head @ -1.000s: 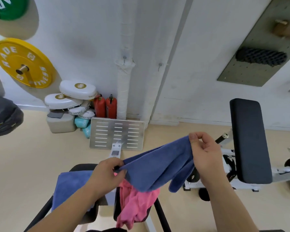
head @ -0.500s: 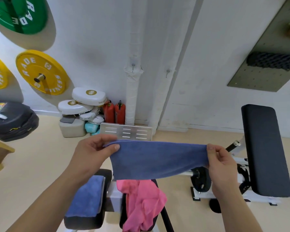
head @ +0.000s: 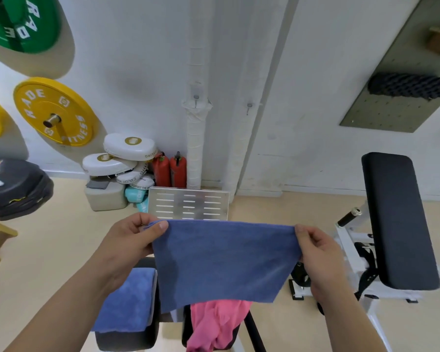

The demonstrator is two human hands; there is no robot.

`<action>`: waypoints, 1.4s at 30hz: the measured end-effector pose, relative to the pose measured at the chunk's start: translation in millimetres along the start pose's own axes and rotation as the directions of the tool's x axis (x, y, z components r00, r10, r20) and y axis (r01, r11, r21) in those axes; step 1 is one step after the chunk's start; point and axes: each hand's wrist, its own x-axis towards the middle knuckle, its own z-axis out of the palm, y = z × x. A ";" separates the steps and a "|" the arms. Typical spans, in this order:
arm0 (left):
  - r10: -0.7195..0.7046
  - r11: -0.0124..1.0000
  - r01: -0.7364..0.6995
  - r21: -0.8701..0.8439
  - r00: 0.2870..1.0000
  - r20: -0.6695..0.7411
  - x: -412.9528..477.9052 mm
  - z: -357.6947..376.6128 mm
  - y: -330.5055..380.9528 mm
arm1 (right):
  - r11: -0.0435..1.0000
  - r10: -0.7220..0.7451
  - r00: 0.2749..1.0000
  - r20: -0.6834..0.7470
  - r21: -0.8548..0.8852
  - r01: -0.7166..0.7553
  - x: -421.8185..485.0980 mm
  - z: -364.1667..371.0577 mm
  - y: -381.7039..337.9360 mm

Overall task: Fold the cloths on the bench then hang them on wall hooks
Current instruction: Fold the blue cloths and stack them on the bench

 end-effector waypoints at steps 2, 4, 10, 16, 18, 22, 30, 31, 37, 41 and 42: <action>0.015 0.996 -0.001 0.087 0.987 -0.158 4.2 8.7 0.6 | 1.000 0.012 1.000 -0.004 0.009 -0.012 -4.2 6.8 -2.3; 0.065 0.985 -0.018 0.174 0.962 -0.267 1.8 21.5 4.4 | 0.999 0.003 1.000 -0.017 0.036 -0.002 -11.0 15.3 -8.9; 0.185 0.944 -0.137 0.300 0.973 -0.140 -34.1 79.5 15.6 | 0.994 -0.085 0.973 0.215 0.089 0.067 -60.1 58.2 -39.5; 0.201 0.977 -0.198 0.075 0.979 -0.033 -58.5 105.8 11.3 | 0.989 -0.117 0.948 0.295 0.121 0.085 -90.1 79.0 -39.2; 0.200 0.978 -0.202 0.062 0.979 0.032 -62.4 103.2 9.2 | 0.990 -0.111 0.956 0.273 0.113 0.083 -89.8 78.0 -35.7; 0.200 0.978 -0.200 0.055 0.980 0.006 -64.3 99.2 5.2 | 0.988 -0.153 0.951 0.267 0.072 0.139 -92.4 75.2 -36.4; 0.160 0.987 -0.161 0.007 0.979 -0.129 -67.2 97.0 -2.9 | 0.991 -0.101 0.949 0.298 0.113 0.070 -100.0 77.3 -30.5; 0.149 0.989 -0.151 -0.003 0.982 -0.113 -68.3 98.6 -4.4 | 0.993 -0.095 0.947 0.306 0.098 0.068 -101.0 78.4 -29.2; 0.157 0.986 -0.157 0.063 0.988 0.008 -69.2 97.2 -7.5 | 0.988 -0.151 0.914 0.376 0.071 0.133 -103.2 76.5 -26.4; 0.227 0.967 -0.226 0.118 0.974 0.005 -64.4 87.4 -3.7 | 0.989 -0.123 0.909 0.397 0.124 0.080 -95.0 67.7 -34.3; 0.251 0.957 -0.252 0.144 0.968 0.024 -63.0 83.6 -1.8 | 0.989 -0.148 0.918 0.367 0.077 0.129 -88.6 64.3 -32.8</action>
